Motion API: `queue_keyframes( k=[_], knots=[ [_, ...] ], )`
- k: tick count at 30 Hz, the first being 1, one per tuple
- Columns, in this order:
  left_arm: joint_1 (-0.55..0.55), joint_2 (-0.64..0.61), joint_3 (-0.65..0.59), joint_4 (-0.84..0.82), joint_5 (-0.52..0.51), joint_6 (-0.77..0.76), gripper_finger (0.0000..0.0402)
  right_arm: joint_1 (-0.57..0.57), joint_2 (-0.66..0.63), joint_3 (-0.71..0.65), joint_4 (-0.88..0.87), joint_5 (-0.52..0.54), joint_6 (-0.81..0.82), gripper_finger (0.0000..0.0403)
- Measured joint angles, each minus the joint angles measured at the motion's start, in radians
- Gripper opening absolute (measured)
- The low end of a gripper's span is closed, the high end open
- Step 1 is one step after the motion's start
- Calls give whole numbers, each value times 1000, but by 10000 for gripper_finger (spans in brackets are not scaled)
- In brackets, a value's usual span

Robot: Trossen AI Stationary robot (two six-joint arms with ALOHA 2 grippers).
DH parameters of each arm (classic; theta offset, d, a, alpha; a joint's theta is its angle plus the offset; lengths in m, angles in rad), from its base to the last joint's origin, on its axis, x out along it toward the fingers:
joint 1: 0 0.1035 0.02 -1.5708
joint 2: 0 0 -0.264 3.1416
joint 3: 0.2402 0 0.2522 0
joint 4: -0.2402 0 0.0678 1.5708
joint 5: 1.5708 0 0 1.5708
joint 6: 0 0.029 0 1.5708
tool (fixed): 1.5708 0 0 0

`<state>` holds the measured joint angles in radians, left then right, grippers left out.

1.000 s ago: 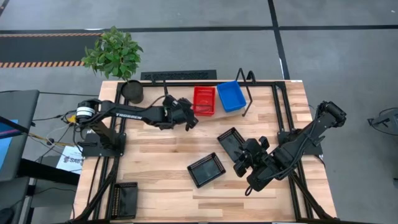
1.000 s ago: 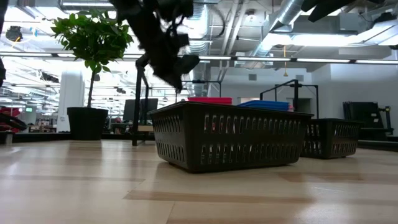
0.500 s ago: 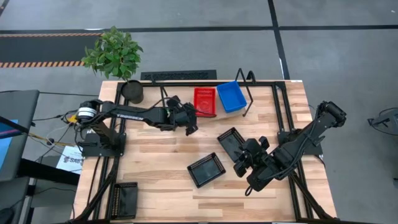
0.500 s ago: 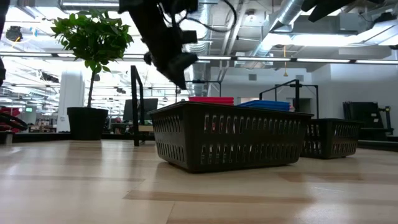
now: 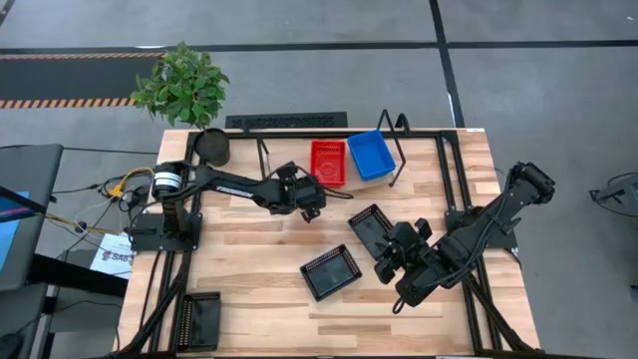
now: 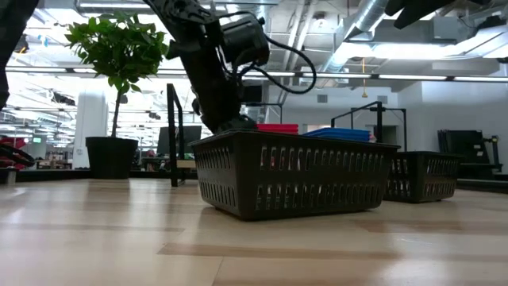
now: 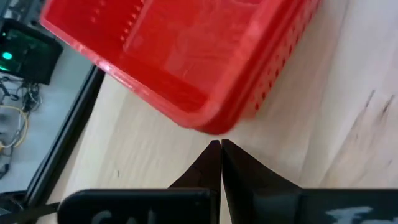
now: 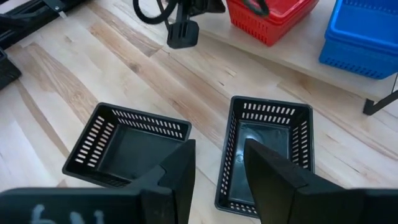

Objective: Stack baskets on shelf by color
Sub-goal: Stack the red bin on the top of the red bin on the shelf

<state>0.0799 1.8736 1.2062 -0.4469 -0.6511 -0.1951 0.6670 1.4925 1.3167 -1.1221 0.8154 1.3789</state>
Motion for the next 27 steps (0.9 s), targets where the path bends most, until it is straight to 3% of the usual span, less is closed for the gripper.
queue_keyframes(
  k=[20, 27],
  knots=[
    [19, 1, 33, 179, 173, 43, 0, 7, 0, 0, 2, -6, 2, 159],
    [19, 1, 34, 145, 166, 58, 0, 6, 0, 0, 8, -6, 2, 159]
  ],
)
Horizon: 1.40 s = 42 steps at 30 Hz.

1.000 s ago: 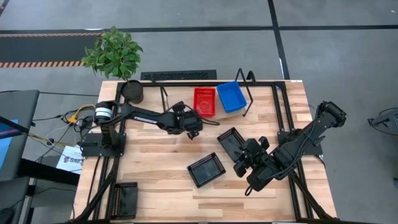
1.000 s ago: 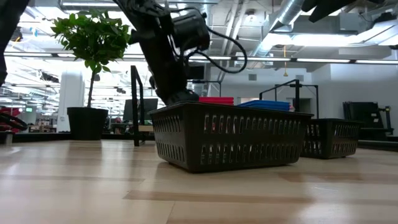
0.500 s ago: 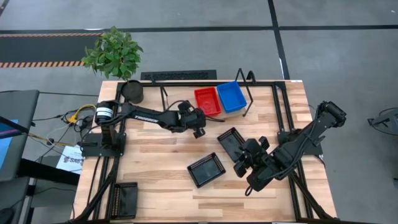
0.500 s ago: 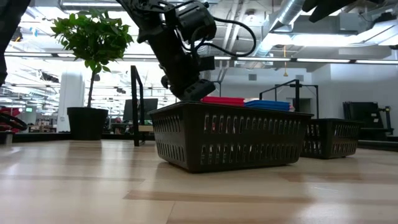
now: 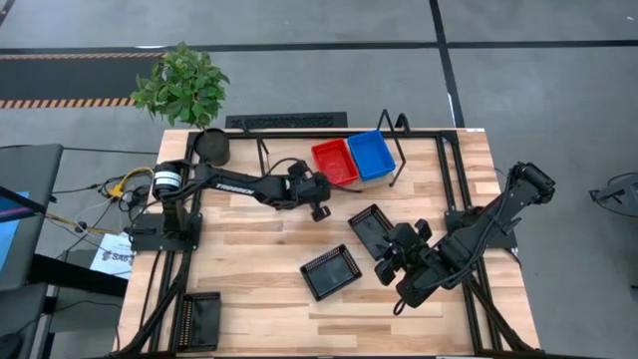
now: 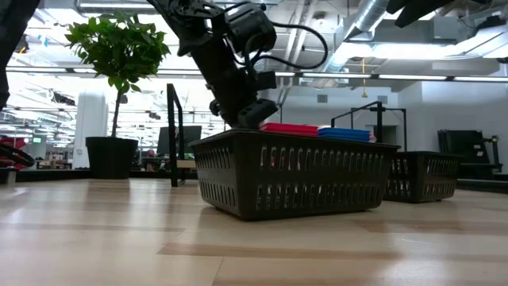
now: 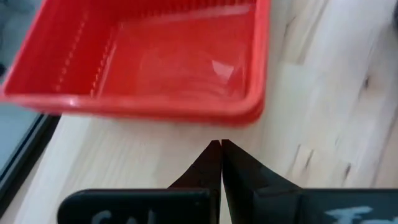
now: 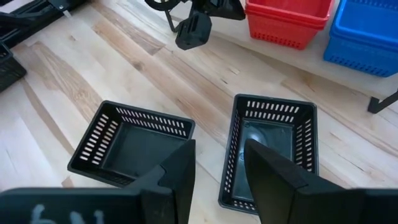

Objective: Stack baskets on shelf by color
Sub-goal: Stack the red bin on the top of the red bin on the shelf

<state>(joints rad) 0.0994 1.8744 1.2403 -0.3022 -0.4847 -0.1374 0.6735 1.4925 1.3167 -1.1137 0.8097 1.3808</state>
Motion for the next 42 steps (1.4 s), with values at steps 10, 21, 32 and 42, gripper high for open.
queue_keyframes(
  k=[10, 21, 32, 42],
  knots=[
    [-77, -54, 234, -418, -11, -71, 0, 0, 0, 0, -3, 0, -1, 159],
    [-353, -402, 246, -739, -546, -422, 0, 1, 2, -34, 0, 1, -1, 159],
    [-446, -590, -146, -785, -604, -961, 0, -1, 3, -45, 3, 2, -1, 159],
    [-446, -626, -267, -858, -695, -1238, 0, -1, 3, -45, 11, 0, 0, 159]
  ],
)
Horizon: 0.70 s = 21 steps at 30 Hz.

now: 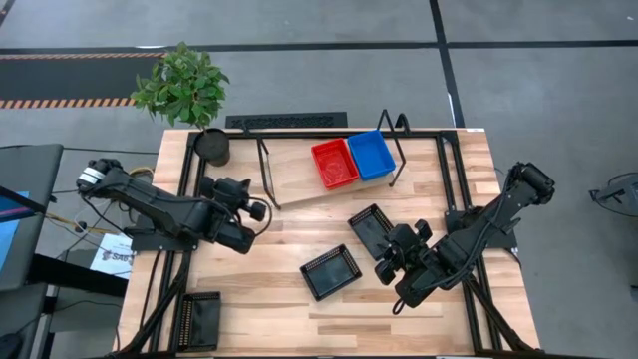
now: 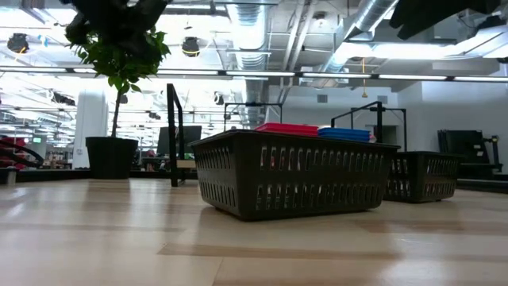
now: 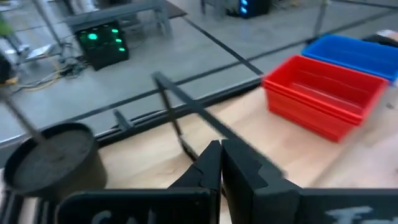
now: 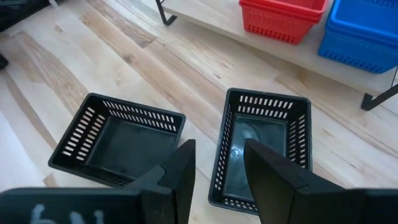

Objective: Stack baskets on shelf by color
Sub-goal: Stack the red bin on the top of the red bin on the shelf

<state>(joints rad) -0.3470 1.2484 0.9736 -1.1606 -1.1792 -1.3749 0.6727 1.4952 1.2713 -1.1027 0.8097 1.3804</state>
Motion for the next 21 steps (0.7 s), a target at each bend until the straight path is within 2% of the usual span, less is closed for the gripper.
queue_keyframes(
  k=[4, 7, 11, 16, 21],
  knots=[
    [11, 0, -34, -135, -34, -202, 0, 0, 0, 0, 0, 0, 0, 159],
    [26, 0, -64, -187, -24, -287, 0, 0, 0, 0, 0, 0, 0, 159],
    [51, 0, -117, -128, 11, -284, 0, 0, 0, 0, 0, -1, 0, 159],
    [86, 1, -166, -39, -4, -256, 0, 0, 0, 0, 0, -1, 0, 159],
    [132, 1, -174, 61, -5, -135, 0, 0, 0, 0, 0, -1, 0, 159]
  ],
)
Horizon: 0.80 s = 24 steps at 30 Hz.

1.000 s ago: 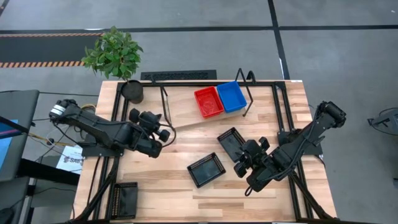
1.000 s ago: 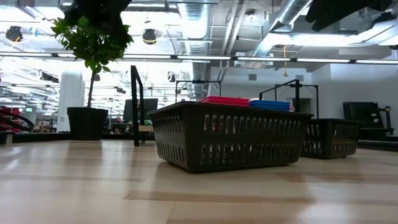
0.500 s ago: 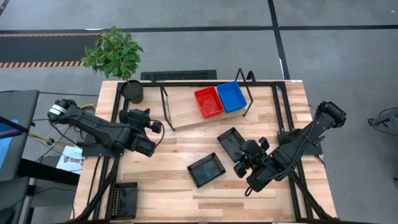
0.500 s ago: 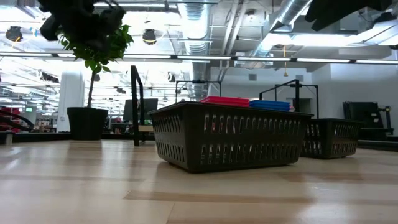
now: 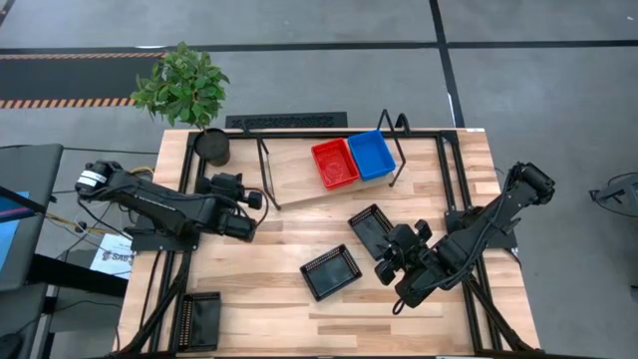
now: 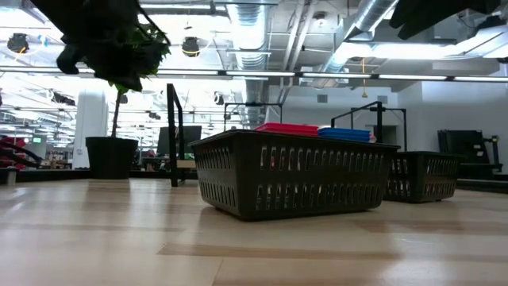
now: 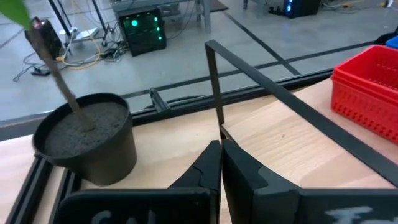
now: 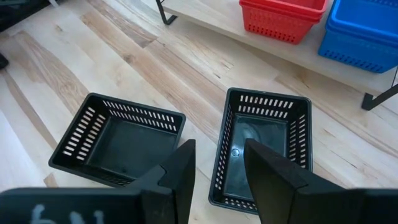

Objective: Stack baskets on shelf by color
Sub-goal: Stack the red bin on the top of the red bin on the shelf

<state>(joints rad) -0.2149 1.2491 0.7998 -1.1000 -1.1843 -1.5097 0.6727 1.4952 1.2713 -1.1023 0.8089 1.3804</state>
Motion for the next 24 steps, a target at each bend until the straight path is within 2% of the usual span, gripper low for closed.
queue_keyframes(
  k=[9, 24],
  knots=[
    [78, 0, 0, 203, 10, 280, 0, 0, 0, 0, 0, 0, 0, 159],
    [151, 0, 0, 323, 29, 433, 0, 0, 0, 0, 12, 0, 0, 159]
  ],
)
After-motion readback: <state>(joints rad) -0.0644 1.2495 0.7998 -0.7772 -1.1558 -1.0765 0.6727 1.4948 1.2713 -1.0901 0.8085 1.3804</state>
